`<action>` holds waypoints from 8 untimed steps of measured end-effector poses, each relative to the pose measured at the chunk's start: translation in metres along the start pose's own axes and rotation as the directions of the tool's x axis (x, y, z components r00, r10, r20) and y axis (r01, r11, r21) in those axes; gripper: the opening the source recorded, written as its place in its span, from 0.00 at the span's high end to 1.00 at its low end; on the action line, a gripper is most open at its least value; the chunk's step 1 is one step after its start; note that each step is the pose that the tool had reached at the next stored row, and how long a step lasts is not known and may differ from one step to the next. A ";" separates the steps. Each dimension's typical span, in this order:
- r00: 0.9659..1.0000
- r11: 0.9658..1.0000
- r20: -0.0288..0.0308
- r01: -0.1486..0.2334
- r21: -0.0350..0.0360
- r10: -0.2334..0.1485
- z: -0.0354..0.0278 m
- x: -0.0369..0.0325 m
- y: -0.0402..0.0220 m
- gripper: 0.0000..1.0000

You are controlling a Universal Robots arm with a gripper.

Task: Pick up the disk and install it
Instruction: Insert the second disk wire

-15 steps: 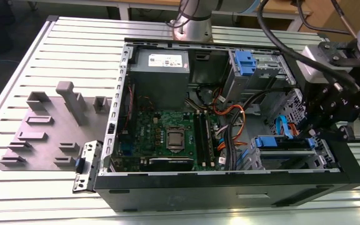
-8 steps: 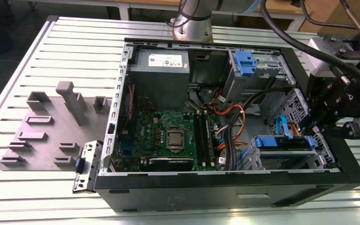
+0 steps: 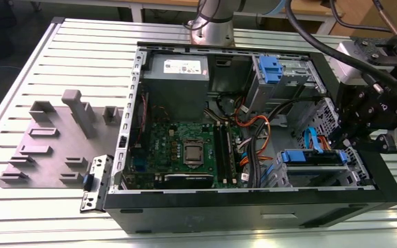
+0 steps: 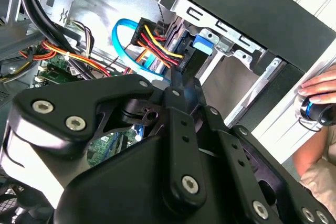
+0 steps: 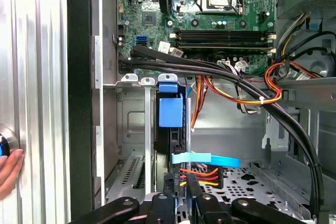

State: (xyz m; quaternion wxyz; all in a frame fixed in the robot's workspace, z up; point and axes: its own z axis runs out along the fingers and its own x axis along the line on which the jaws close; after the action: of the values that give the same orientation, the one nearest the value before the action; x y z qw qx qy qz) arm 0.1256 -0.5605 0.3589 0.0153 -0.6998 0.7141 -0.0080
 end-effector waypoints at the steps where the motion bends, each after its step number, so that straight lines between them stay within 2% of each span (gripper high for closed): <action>1: 1.000 1.000 0.000 0.000 -0.004 0.000 0.0000 0.0000 0.0000 0.76; 2: 1.000 1.000 0.000 0.000 -0.011 0.000 0.0001 0.0000 0.0000 0.76; 3: 1.000 1.000 0.000 0.000 -0.015 0.000 0.0001 -0.0001 0.0000 0.76; 8: 1.000 1.000 0.000 0.000 -0.019 0.000 0.0001 0.0000 0.0000 0.76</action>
State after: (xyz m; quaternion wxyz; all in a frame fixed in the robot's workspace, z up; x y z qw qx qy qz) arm 0.1256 -0.5605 0.3587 0.0087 -0.6998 0.7143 -0.0015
